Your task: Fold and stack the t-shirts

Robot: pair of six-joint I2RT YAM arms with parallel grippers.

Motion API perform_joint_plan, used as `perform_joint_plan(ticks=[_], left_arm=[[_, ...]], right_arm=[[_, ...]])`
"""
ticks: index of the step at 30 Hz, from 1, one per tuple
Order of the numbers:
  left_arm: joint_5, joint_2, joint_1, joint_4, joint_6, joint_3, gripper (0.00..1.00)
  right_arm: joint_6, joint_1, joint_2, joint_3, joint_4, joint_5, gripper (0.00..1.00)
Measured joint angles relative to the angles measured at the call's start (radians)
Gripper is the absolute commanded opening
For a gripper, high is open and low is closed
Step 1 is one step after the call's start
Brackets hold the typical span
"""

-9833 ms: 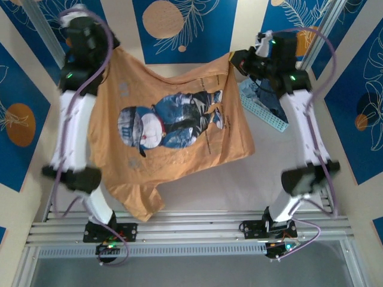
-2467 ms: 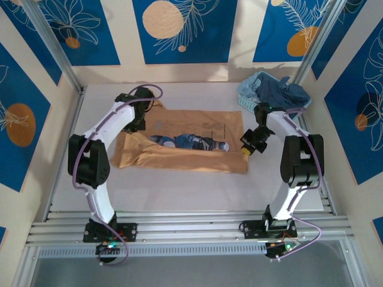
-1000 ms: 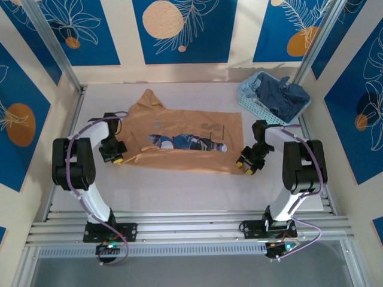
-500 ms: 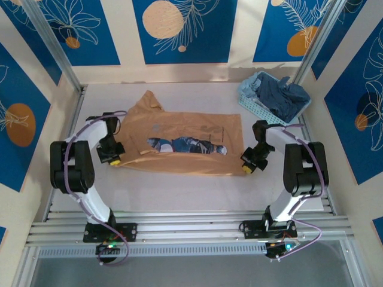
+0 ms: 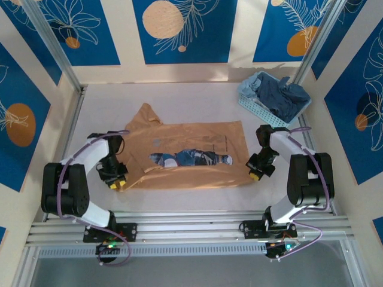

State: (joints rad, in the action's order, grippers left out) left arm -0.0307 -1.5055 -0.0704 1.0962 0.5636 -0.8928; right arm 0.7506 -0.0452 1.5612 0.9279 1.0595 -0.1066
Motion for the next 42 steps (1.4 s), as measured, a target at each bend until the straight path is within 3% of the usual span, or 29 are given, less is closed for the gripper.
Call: perform_joint_plan(ticks=[5, 10, 24, 33, 38, 42], left_arm=[[-0.007, -0.056, 0.0, -0.01, -0.007, -0.039, 0.25], [-0.005, -0.048, 0.0, -0.031, -0.024, -0.045, 0.34], [0.004, -0.069, -0.008, -0.087, -0.047, 0.002, 0.3], [-0.003, -0.089, -0.031, -0.113, -0.019, 0.011, 0.2], [-0.007, -0.097, -0.035, -0.13, -0.006, 0.011, 0.06], [-0.023, -0.098, -0.039, -0.131, -0.005, 0.011, 0.01]], right_arm=[[0.0, 0.001, 0.027, 0.002, -0.001, -0.01, 0.0], [0.0, 0.009, 0.03, 0.002, -0.006, -0.021, 0.0], [-0.003, 0.022, 0.043, 0.002, -0.024, -0.021, 0.0], [-0.004, 0.024, 0.059, 0.008, -0.029, -0.021, 0.0], [-0.004, 0.026, 0.061, 0.008, -0.031, -0.021, 0.0], [-0.004, 0.027, 0.061, 0.008, -0.031, -0.021, 0.0]])
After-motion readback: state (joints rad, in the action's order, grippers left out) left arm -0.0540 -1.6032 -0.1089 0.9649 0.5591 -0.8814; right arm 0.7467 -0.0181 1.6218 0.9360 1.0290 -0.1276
